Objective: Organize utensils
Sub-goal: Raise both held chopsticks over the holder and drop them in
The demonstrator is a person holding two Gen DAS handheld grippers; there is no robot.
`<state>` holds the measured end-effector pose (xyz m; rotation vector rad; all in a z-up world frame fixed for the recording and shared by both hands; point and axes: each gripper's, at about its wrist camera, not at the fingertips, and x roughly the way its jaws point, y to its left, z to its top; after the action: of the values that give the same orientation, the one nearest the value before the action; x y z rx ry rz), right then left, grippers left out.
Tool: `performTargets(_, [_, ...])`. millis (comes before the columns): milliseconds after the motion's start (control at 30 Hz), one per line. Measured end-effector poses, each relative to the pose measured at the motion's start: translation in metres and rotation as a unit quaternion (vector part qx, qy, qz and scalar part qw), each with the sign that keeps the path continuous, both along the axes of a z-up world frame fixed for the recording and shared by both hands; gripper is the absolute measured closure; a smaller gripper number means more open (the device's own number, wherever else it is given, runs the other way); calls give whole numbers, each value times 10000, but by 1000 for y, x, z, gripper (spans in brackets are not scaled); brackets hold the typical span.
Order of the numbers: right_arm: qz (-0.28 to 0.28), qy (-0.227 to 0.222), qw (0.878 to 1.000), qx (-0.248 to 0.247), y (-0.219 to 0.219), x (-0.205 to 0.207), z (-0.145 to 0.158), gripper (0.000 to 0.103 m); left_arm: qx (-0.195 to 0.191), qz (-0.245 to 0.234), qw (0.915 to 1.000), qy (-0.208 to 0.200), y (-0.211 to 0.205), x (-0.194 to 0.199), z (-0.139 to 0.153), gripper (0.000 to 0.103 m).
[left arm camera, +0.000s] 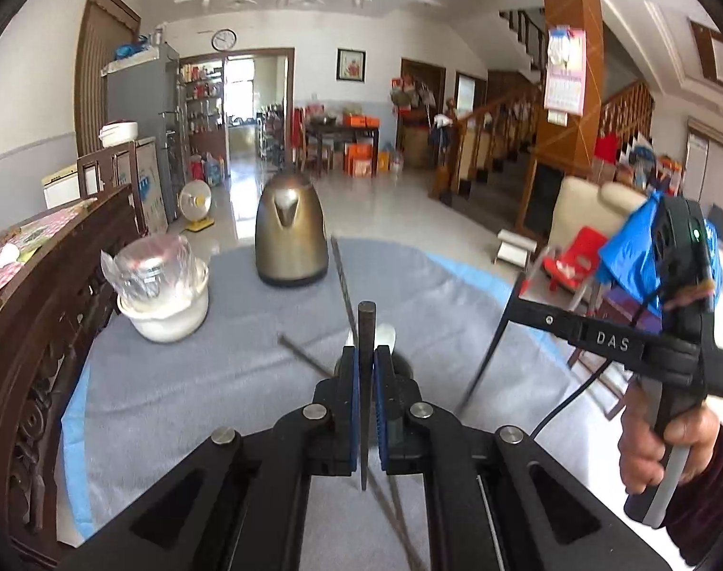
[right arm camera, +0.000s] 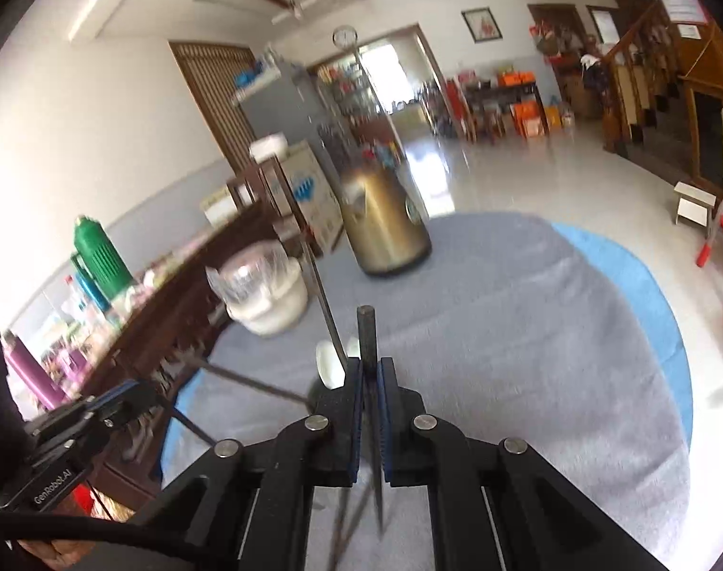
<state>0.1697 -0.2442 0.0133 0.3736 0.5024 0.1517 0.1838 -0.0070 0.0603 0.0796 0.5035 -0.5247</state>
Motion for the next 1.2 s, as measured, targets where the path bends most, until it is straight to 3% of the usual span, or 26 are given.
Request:
performTargets(200, [-106, -393, 9991, 145, -1, 8, 35, 100, -304, 39, 9995, -113, -8, 20, 28, 97])
performTargets(367, [-74, -531, 9985, -84, 2, 17, 57, 100, -364, 64, 9991, -199, -12, 27, 43, 97])
performTargets(433, [-146, -260, 9994, -175, -3, 25, 49, 100, -404, 33, 9990, -177, -10, 23, 39, 97])
performTargets(533, [-346, 519, 9981, -7, -28, 48, 14, 97, -376, 56, 9993, -64, -6, 16, 30, 97])
performTargets(600, [-499, 1224, 9912, 95, -49, 70, -17, 96, -334, 52, 9994, 44, -3, 12, 22, 97])
performTargets(767, [-944, 2371, 9657, 489, -95, 125, -81, 96, -329, -1, 9994, 71, 8, -2, 15, 97])
performTargets(1000, [-1264, 2949, 9455, 562, -108, 208, -116, 91, -316, 47, 9995, 47, 30, -19, 14, 97])
performTargets(1200, [-1657, 3437, 9243, 14, -98, 261, -137, 87, -286, 137, 9995, 92, 47, -24, 6, 97])
